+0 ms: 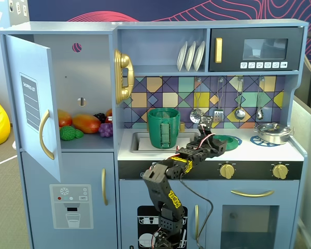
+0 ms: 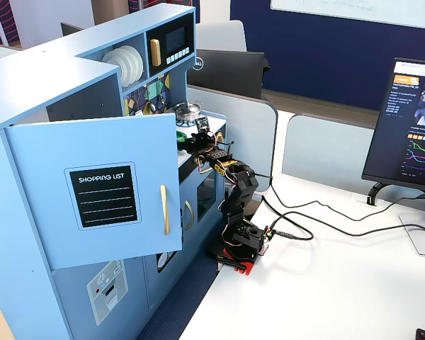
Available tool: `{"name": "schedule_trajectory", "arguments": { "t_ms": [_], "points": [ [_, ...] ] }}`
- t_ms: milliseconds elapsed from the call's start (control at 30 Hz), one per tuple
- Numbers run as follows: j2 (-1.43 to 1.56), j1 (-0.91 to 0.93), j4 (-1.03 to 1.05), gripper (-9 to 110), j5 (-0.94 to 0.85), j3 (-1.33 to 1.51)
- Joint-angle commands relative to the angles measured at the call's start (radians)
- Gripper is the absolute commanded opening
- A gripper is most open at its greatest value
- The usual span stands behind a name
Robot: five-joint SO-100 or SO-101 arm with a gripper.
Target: Pick up the lid from the counter and put it on the green recipient
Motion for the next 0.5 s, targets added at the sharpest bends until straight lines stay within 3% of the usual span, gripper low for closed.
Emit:
{"name": "schedule_trajectory", "arguments": {
  "t_ms": [0,467],
  "points": [
    [-0.049,-0.031,-0.051,48,-0.020,-0.117],
    [-0.178,-0.055,-0.069,41,-0.028,-0.204]
  ]
}}
